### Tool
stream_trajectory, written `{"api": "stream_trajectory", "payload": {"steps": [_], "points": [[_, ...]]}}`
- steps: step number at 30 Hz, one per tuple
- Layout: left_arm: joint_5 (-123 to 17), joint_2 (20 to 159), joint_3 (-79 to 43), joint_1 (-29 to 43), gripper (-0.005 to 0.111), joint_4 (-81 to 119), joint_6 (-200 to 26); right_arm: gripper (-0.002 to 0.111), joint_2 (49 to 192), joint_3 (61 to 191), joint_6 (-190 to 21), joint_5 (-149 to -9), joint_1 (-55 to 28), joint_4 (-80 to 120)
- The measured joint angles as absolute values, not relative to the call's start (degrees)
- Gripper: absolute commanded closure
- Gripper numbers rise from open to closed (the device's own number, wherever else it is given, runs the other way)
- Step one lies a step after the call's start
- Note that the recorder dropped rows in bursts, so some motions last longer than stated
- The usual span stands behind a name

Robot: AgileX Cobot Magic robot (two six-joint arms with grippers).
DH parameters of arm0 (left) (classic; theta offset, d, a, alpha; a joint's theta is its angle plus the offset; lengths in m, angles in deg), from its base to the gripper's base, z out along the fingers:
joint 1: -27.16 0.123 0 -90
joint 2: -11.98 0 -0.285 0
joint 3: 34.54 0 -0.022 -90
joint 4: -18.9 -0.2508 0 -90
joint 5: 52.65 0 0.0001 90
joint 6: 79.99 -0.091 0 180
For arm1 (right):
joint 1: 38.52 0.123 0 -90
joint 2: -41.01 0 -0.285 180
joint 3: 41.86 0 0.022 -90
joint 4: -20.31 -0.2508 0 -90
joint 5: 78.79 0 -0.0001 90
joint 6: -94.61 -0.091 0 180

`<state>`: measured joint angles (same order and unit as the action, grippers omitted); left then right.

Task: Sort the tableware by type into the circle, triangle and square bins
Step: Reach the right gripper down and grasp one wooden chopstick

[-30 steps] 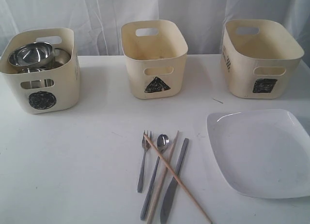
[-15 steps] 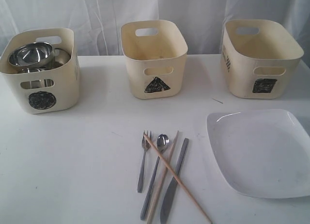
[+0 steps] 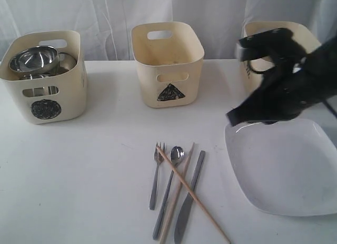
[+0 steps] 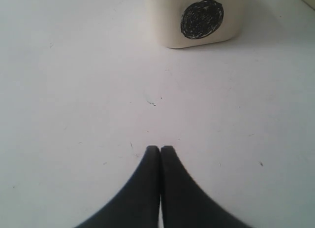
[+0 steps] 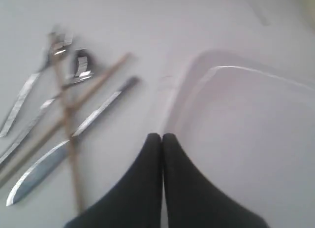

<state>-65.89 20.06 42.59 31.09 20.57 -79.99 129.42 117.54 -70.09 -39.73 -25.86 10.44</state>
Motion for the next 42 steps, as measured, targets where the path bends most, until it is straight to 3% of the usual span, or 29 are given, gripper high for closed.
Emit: {"api": "stream_trajectory", "payload": {"steps": [4,10,19,39,42], "points": [[-65.9,20.1,42.6,31.1,0.106,20.6,-80.0,0.108,135.0,122.6,-74.3,-32.3,-14.2,8.4],[-65.9,20.1,42.6,31.1,0.106,20.6,-80.0,0.107,147.7,127.8,-76.5,-27.4,-7.1,7.6],[-65.9,20.1,42.6,31.1,0.106,20.6,-80.0,0.070,152.5,128.7,-73.2,-30.1,-6.6,8.1],[-65.9,20.1,42.6,31.1,0.106,20.6,-80.0,0.070,160.6,128.9,-77.1,-37.3,-6.6,15.7],[-65.9,20.1,42.6,31.1,0.106,20.6,-80.0,0.079,160.8,129.2,-78.5,-37.1,-6.6,15.7]]}}
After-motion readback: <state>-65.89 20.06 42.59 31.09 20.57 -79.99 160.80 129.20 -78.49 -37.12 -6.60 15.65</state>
